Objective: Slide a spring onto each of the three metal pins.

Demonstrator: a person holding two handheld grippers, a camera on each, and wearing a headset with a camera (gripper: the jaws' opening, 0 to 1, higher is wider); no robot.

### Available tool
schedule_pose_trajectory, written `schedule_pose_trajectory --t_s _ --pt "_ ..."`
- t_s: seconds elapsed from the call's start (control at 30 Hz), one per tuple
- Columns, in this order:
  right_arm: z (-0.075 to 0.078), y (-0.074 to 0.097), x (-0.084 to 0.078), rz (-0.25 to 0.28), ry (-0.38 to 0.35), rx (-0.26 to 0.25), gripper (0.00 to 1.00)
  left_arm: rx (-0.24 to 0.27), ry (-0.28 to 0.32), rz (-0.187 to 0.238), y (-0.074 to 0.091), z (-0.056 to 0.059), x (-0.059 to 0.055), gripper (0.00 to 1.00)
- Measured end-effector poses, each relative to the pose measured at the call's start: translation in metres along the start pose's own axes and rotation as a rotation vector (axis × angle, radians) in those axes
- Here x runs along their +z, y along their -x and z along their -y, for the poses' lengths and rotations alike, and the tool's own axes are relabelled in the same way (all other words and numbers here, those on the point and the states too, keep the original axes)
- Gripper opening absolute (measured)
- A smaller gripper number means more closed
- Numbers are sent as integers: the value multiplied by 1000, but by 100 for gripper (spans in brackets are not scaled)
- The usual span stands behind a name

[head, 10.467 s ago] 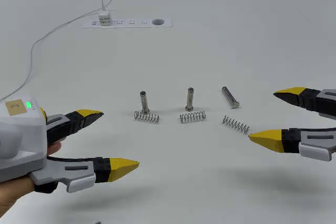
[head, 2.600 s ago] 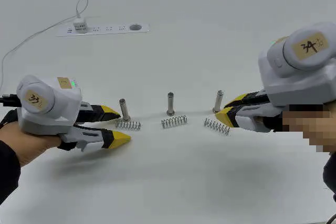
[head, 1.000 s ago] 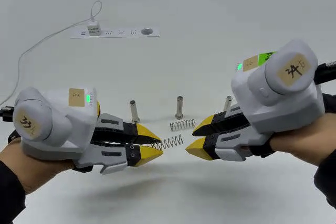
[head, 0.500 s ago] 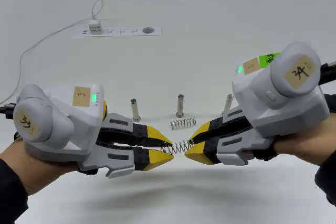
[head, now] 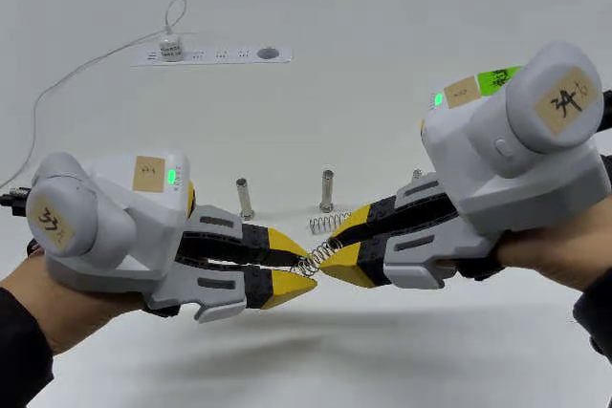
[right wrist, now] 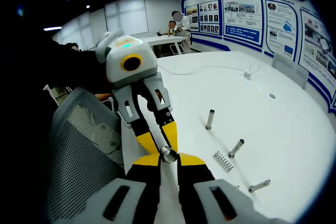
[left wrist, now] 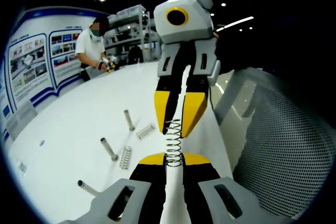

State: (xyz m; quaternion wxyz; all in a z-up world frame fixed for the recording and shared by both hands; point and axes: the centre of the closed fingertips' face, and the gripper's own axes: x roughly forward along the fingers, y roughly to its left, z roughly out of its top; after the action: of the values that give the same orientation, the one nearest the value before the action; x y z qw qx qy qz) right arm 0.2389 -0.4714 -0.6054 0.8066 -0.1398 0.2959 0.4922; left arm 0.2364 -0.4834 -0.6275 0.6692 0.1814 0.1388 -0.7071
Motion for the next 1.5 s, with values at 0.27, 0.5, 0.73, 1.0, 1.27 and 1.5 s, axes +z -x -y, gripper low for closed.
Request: schedule_pose_trajectory --t_s 0.27,0.5,0.73,1.0,1.27,1.5 --pt "-5 -3 12 24 20 9 12 5 9 4 0 0 0 10" --pt "-7 -7 15 27 35 10 12 -1 19 8 -3 3 1 10" --pt "-7 -7 16 25 40 1 12 0 20 8 -5 3 0 12" --pt "3 2 18 39 22 -28 12 35 56 21 2 -5 0 22" --pt "29 21 16 54 -6 -98 12 86 106 41 18 -14 -5 32" --pt "50 39 16 75 -35 -167 12 146 156 46 32 -21 -16 39"
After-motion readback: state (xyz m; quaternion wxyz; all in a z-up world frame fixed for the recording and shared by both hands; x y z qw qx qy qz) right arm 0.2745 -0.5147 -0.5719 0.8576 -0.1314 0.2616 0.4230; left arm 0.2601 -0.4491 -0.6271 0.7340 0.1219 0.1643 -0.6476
